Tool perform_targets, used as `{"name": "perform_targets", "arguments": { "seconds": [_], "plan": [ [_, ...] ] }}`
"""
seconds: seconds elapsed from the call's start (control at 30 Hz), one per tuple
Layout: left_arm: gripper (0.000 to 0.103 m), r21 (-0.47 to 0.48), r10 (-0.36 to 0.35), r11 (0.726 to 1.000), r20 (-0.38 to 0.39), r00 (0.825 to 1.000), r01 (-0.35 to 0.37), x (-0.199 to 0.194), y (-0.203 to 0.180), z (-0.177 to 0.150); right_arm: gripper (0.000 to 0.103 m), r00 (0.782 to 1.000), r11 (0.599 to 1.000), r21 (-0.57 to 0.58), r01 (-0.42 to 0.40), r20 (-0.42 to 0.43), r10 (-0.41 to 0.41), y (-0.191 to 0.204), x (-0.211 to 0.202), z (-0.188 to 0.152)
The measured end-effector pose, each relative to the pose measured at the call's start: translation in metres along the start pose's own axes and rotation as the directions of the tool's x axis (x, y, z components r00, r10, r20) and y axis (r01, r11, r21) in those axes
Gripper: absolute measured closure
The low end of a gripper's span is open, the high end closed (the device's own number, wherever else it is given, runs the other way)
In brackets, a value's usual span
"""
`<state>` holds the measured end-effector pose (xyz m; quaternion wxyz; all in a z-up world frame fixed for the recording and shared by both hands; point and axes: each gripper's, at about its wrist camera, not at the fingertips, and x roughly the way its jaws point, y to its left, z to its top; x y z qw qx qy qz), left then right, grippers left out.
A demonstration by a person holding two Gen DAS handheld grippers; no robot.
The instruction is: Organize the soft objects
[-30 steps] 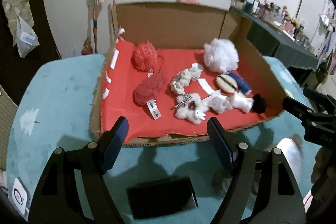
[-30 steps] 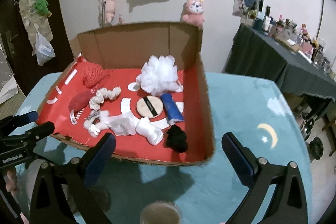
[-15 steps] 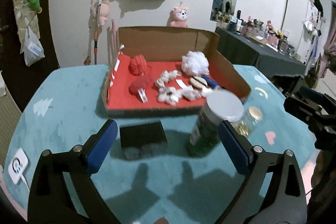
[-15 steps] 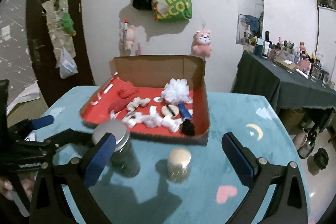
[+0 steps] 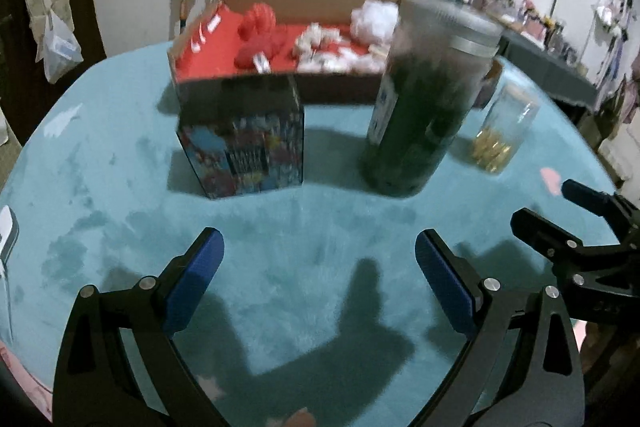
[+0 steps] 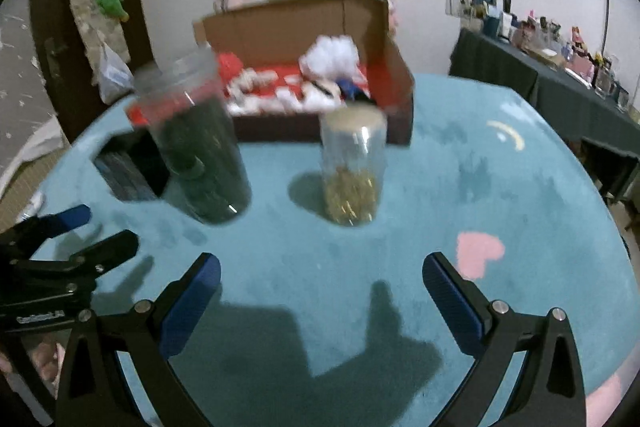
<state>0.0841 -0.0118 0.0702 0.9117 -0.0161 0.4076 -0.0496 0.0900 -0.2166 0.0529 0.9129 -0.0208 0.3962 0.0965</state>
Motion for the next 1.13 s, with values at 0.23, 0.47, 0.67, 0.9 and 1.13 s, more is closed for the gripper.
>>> {"name": "perform_targets", "arguments": {
  "seconds": [0.23, 0.47, 0.67, 0.9, 1.13],
  "plan": [
    [0.005, 0.015, 0.077, 0.997, -0.055, 0.996, -0.077, 0.029, -0.003, -0.007, 0.0, 0.997, 0.998, 0.008, 0.057, -0.06, -0.056, -0.009, 0.031, -0.008],
    [0.003, 0.003, 0.1, 0.995, -0.06, 0.993, -0.1, 0.036, -0.002, -0.011, 0.0, 0.994, 0.997, 0.016, 0.07, -0.081, -0.068, -0.012, 0.039, -0.01],
    [0.003, -0.008, 0.101, 0.995, -0.057, 0.993, -0.101, 0.04, -0.001, -0.008, 0.0, 0.995, 0.997, 0.023, 0.07, -0.079, -0.068, -0.012, 0.039, -0.009],
    [0.003, -0.009, 0.099, 0.995, -0.055, 0.994, -0.1, 0.04, -0.001, -0.008, 0.0, 0.995, 0.997, 0.027, 0.07, -0.079, -0.067, -0.012, 0.039, -0.009],
    [0.003, -0.009, 0.099, 0.995, -0.055, 0.994, -0.099, 0.04, -0.001, -0.008, 0.0, 0.994, 0.997, 0.024, 0.074, -0.078, -0.072, -0.012, 0.039, -0.009]
  ]
}}
